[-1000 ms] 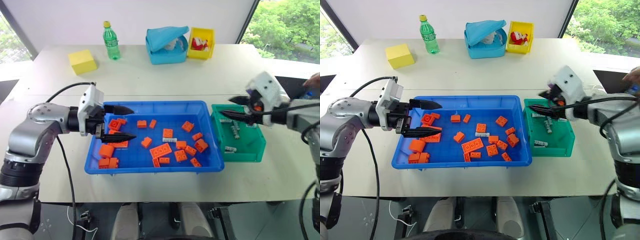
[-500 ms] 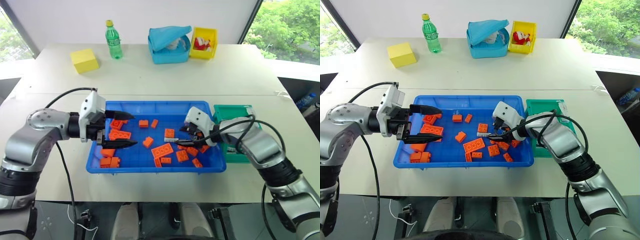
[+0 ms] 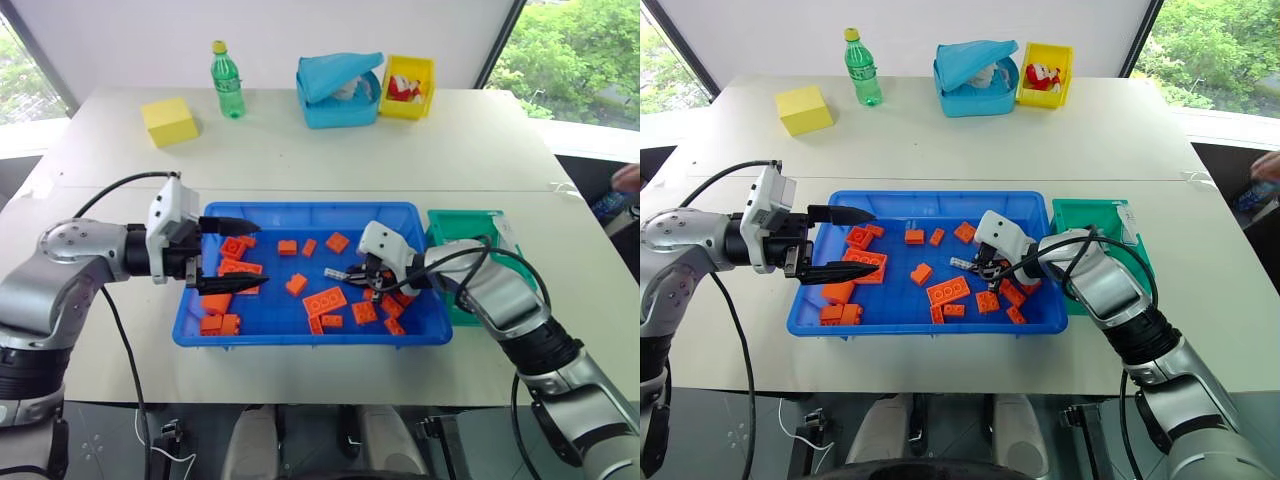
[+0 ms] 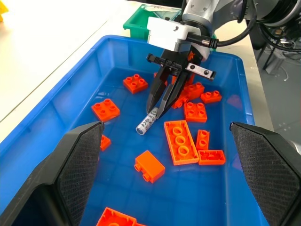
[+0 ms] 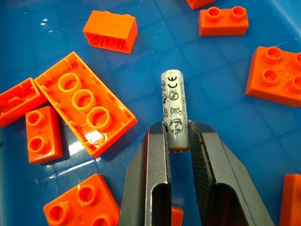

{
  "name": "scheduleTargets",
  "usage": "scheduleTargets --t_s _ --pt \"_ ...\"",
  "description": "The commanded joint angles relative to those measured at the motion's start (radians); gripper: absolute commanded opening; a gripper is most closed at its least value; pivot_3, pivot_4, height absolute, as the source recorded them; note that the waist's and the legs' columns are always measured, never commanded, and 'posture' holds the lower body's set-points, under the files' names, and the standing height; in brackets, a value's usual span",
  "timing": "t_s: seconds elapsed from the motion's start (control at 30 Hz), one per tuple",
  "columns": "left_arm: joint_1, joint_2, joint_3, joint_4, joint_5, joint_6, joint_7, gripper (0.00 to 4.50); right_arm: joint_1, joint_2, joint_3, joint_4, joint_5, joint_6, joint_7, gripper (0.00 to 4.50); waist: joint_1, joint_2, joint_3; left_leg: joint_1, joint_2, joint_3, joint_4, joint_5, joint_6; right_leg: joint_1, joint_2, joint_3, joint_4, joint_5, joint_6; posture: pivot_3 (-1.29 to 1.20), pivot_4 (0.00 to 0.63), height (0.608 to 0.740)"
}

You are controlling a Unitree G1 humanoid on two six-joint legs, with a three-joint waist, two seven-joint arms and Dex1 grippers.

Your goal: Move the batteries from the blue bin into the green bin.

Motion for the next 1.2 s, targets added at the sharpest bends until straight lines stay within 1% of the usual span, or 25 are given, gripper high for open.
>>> scheduleTargets --t_s 0.03,0.13,0.23,0.33,0.47,0.57,0.6,0.63,0.67,0.7,0.77,0.8,0.9,0.93,1.0,1.07,1.2 --pt "-0.027 -0.002 -0.001 -0.009 -0.002 -0.019 -0.005 4.50 -0.030 -0.053 -0.138 -0.067 0.054 0.066 0.006 0.08 0.002 0.000 0.000 0.000 0.000 0.000 0.000 0.000 0.000 0.000 0.000 0.000 0.000 0.000 0.000 0.00 0.150 0.736" --pt "-0.030 -0.009 -0.012 0.002 0.008 -0.031 -0.013 4.50 -0.051 -0.124 -0.286 -0.104 0.126 0.155 0.016 0.08 0.004 0.000 0.000 -0.001 0.000 0.000 0.000 0.000 0.000 0.000 -0.001 0.000 0.000 0.000 0.000 0.00 0.150 0.736" --pt "-0.032 -0.013 -0.020 0.022 0.016 -0.044 -0.022 4.50 -0.031 -0.219 -0.408 -0.131 0.175 0.213 0.032 0.08 0.006 0.000 0.000 -0.001 0.000 0.000 0.000 0.000 0.000 0.000 -0.001 -0.001 0.000 0.000 0.000 0.00 0.150 0.736" --pt "-0.038 -0.020 -0.030 0.042 0.022 -0.054 -0.033 4.50 0.050 -0.330 -0.540 -0.140 0.202 0.254 0.045 0.08 0.007 0.000 0.000 -0.001 0.000 0.000 0.000 0.000 0.000 -0.001 0.000 -0.001 0.000 0.000 0.000 0.00 0.150 0.736" --pt "-0.056 -0.028 -0.041 0.076 0.031 -0.066 -0.042 4.50 0.160 -0.385 -0.634 -0.153 0.226 0.278 0.032 0.08 -0.001 0.000 0.000 0.000 0.000 0.000 -0.001 0.000 0.000 0.000 0.000 0.000 -0.001 0.000 0.000 0.00 0.150 0.736" --pt "-0.072 -0.031 -0.047 0.104 0.041 -0.075 -0.052 4.50 0.236 -0.395 -0.659 -0.160 0.219 0.256 0.015 1.65 -0.003 0.000 0.000 0.003 0.000 0.000 -0.001 0.000 0.000 0.002 0.000 0.000 0.000 0.000 0.000 0.00 0.150 0.736" --pt "-0.075 -0.031 -0.047 0.115 0.045 -0.079 -0.058 4.50 0.246 -0.392 -0.662 -0.159 0.216 0.248 0.005 2.04 -0.002 0.000 0.000 0.003 0.000 0.000 -0.001 0.000 0.000 0.002 0.000 0.001 0.000 0.000 0.000 0.00 0.150 0.736" --pt "-0.079 -0.029 -0.046 0.128 0.050 -0.084 -0.062 4.50 0.255 -0.388 -0.666 -0.154 0.213 0.230 -0.001 2.55 -0.002 0.000 0.000 0.003 0.000 0.000 -0.001 0.000 0.000 0.002 0.000 0.001 0.000 0.000 0.000 0.00 0.150 0.736" --pt "-0.083 -0.027 -0.044 0.142 0.054 -0.088 -0.065 4.50 0.262 -0.387 -0.672 -0.146 0.211 0.208 -0.004 3.04 -0.002 0.000 0.000 0.003 0.000 0.000 -0.001 0.000 0.000 0.002 0.000 0.001 0.000 0.000 0.000 0.00 0.150 0.736" --pt "-0.087 -0.021 -0.037 0.159 0.059 -0.095 -0.065 4.50 0.277 -0.391 -0.684 -0.128 0.196 0.136 0.006 3.48 -0.001 0.000 0.000 0.003 0.000 0.000 -0.001 0.000 0.000 0.002 0.000 0.001 0.000 0.000 0.000 0.00 0.150 0.736" --pt "-0.090 -0.011 -0.026 0.184 0.070 -0.108 -0.067 4.50 0.303 -0.395 -0.706 -0.100 0.174 0.005 0.028 3.48 0.000 0.000 0.000 0.003 0.000 0.000 -0.001 0.000 0.000 0.003 0.000 0.001 0.000 0.000 0.000 0.00 0.150 0.736" --pt "-0.088 0.004 -0.006 0.207 0.074 -0.117 -0.072 4.50 0.331 -0.408 -0.733 -0.072 0.167 -0.084 0.074 3.48 0.001 0.000 0.000 0.003 0.000 0.000 -0.001 0.000 0.000 0.003 0.000 0.001 -0.001 0.000 0.000 0.00 0.150 0.736" --pt "-0.079 0.084 0.078 0.313 0.077 -0.131 -0.090 4.50 0.424 -0.488 -0.843 0.075 0.161 -0.325 0.279 3.48 0.003 -0.001 0.001 0.003 0.000 0.000 -0.001 0.000 0.000 0.003 0.000 0.000 -0.001 -0.001 0.001 0.00 0.150 0.736" --pt "-0.076 0.100 0.091 0.336 0.076 -0.137 -0.098 4.50 0.438 -0.504 -0.861 0.112 0.165 -0.370 0.314 3.48 0.002 -0.001 0.001 0.003 0.000 0.000 -0.002 0.000 0.000 0.003 0.000 0.000 -0.001 -0.001 0.001 0.00 0.150 0.736" --pt "-0.050 0.168 0.130 0.410 0.094 -0.171 -0.143 4.50 0.453 -0.560 -0.899 0.244 0.174 -0.439 0.408 3.48 -0.001 0.000 0.001 0.004 0.000 0.001 -0.002 0.000 0.000 0.003 0.000 0.000 -0.001 -0.001 0.001 0.00 0.150 0.736" --pt "-0.030 0.222 0.160 0.476 0.111 -0.197 -0.180 4.50 0.460 -0.604 -0.914 0.372 0.163 -0.516 0.481 3.48 -0.004 0.000 0.001 0.007 0.000 0.002 -0.002 0.000 0.000 0.006 0.000 0.000 -0.001 -0.001 0.001 0.00 0.150 0.736" --pt "-0.007 0.280 0.197 0.570 0.121 -0.224 -0.219 4.50 0.396 -0.632 -0.869 0.589 0.128 -0.649 0.509 3.48 -0.005 0.000 0.001 0.010 0.000 0.002 -0.003 0.000 0.000 0.008 -0.001 0.000 -0.002 -0.004 -0.002 0.00 0.150 0.736"
